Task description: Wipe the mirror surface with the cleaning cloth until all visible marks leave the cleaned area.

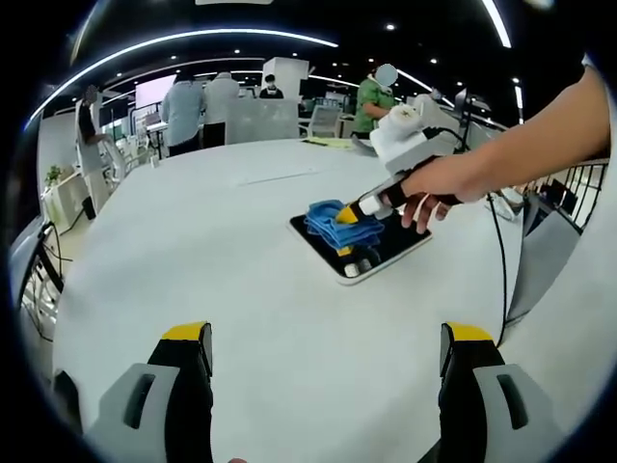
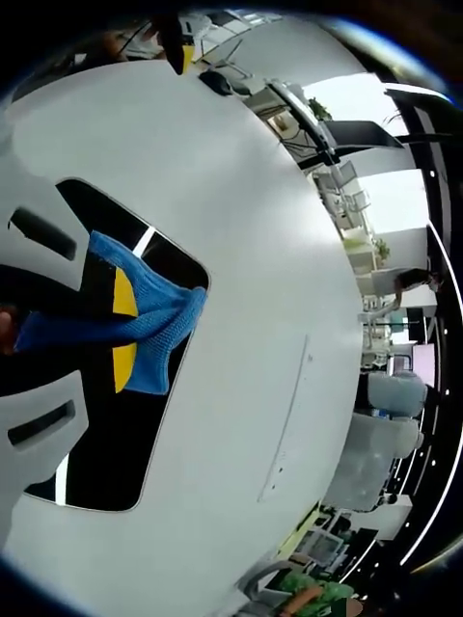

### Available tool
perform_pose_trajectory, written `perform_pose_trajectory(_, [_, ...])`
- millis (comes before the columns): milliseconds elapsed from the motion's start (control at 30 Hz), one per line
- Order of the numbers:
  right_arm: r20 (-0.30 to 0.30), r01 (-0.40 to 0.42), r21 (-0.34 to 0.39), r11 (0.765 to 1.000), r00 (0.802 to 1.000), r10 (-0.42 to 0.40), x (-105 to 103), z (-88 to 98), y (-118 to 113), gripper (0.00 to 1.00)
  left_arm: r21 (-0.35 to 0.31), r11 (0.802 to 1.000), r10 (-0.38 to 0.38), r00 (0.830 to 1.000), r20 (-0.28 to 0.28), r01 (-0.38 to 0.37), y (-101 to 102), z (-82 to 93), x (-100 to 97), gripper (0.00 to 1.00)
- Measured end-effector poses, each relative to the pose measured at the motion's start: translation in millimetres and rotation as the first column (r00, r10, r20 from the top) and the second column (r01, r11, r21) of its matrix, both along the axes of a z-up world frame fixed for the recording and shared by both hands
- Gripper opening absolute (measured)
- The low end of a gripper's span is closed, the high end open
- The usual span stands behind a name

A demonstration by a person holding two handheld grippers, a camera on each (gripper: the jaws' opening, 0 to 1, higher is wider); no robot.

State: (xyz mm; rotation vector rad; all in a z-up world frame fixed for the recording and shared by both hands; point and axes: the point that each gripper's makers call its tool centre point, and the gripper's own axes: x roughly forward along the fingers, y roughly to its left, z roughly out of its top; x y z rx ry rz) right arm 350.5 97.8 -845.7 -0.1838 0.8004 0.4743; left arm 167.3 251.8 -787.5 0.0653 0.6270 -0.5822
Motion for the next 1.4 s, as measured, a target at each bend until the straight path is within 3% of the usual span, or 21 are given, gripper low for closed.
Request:
perform_pose_trajectory(833, [-0.007,-0.027,-0.025,0.999,1.0,0.027,21,-0.1,2,0.04,-0.002,1.0,0.018,1.0,0.007,-0.018,12,4.2,2.2,0.99])
perform_pose_trajectory(1400, [-0.017,0.021,-0.05,0.999,1.0,-0.022,25,-1.4,9,0.04,0.003,0.998,0.059,0.998,0.003,-0.059,30,2.4,-9.3,0.99])
